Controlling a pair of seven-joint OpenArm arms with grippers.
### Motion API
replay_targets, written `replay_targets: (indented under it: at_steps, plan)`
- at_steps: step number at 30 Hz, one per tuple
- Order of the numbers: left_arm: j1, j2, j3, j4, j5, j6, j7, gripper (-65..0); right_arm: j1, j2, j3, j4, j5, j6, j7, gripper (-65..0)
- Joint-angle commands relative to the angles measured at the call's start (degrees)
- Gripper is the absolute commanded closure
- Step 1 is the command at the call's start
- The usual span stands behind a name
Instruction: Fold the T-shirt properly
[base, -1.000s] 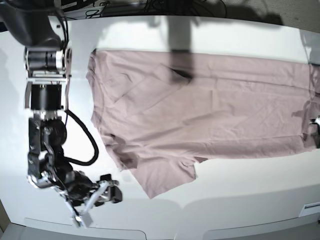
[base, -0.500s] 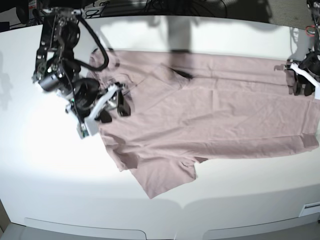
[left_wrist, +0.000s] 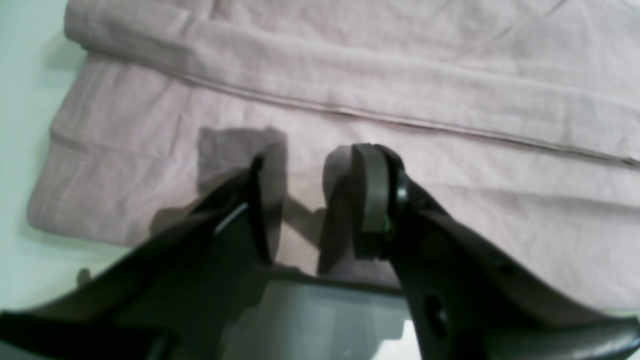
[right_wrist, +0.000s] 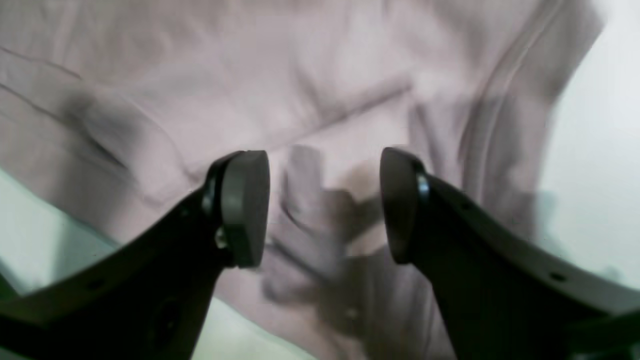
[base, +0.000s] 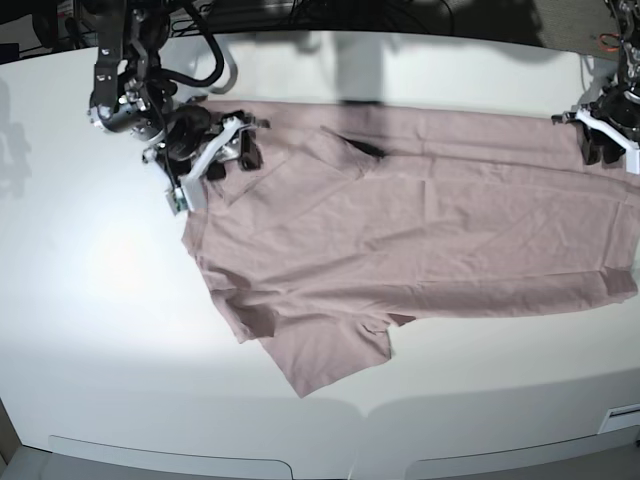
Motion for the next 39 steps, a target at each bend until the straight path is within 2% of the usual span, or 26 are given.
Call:
replay_targets:
  at_steps: [1,5,9,12,19,29,39]
  plan:
    - [-0.1,-1.0,-0.5,0.9,-0.4,-0.3,-1.1,-21.3,0.5,0.4,-0.2,-0.3,0.3,0.1,-0.3,-35.1]
    - [0.3,-1.0,-0.5,0.9,-0.4,-0.3,1.0,-21.3,0.5,0.5,-0.3,-1.1,0.3,0.1,-1.2,-35.1]
    - [2.9,-1.0,-0.5,0.9,-0.4,-0.3,0.2,-21.3,-0.2,0.7,-0.3,-1.0,0.4,0.1,-3.7,-35.1]
    - [5.0,-1.0,-0.5,0.9,-0.4,-0.2,-1.7,-21.3,-1.6,0.9,-0.3,-0.6,0.7,0.1,-3.7,-35.1]
    - [6.3,-1.0,-0.5,0.9,-0.4,-0.2,0.0,-21.3,-4.2,1.0,-0.3,-0.6,0.7,0.1,-4.5,-35.1]
    - [11.3,-0.9,-0.5,1.0,-0.5,-0.2,-1.0,-21.3,-10.2,1.0,-0.3,4.9,0.7,0.1,-4.5,-35.1]
    - [15.6,1.9,-0.5,1.2,-0.4,-0.2,-1.2,-21.3,-12.9,1.0,-0.3,6.4,0.5,0.1,-5.0,-35.1]
